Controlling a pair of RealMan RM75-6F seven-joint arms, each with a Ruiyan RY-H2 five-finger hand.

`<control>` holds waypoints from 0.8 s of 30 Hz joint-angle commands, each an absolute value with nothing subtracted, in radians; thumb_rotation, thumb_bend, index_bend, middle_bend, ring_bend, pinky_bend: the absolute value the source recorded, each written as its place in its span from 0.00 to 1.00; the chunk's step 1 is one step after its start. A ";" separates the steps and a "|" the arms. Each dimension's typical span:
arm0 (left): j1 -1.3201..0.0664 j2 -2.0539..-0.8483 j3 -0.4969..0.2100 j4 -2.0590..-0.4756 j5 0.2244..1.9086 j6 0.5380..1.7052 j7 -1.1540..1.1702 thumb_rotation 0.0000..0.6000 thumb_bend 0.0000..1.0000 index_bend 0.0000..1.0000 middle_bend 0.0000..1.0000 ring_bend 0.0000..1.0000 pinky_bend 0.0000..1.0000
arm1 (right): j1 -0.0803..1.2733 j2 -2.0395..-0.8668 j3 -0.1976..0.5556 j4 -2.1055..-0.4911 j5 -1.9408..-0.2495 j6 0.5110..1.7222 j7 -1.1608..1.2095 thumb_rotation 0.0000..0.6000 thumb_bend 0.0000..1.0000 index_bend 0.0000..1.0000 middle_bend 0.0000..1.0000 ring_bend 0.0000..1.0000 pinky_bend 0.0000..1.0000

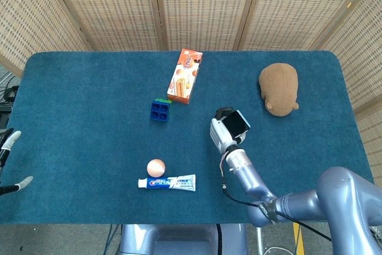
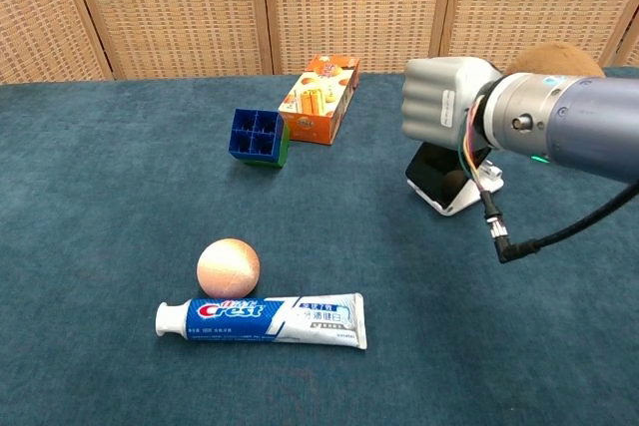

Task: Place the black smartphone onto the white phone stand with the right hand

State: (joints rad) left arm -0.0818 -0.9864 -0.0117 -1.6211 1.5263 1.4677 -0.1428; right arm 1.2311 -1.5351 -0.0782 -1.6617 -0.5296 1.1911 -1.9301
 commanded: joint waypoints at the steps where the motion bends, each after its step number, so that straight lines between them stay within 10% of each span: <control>1: -0.081 -0.985 -0.011 -1.620 1.528 1.470 -0.146 1.00 0.00 0.00 0.00 0.00 0.00 | 1.238 -1.545 -0.088 -1.657 -0.526 1.199 -1.934 1.00 0.56 0.47 0.55 0.54 0.42; 24: -0.080 -0.982 -0.010 -1.614 1.534 1.474 -0.160 1.00 0.00 0.00 0.00 0.00 0.00 | 1.243 -1.526 -0.157 -1.652 -0.589 1.209 -1.858 1.00 0.54 0.37 0.18 0.17 0.29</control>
State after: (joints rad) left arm -0.0797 -0.9824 -0.0103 -1.6141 1.5341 1.4735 -0.1597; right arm 1.2454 -1.5280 -0.1547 -1.6527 -0.5860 1.2096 -1.8611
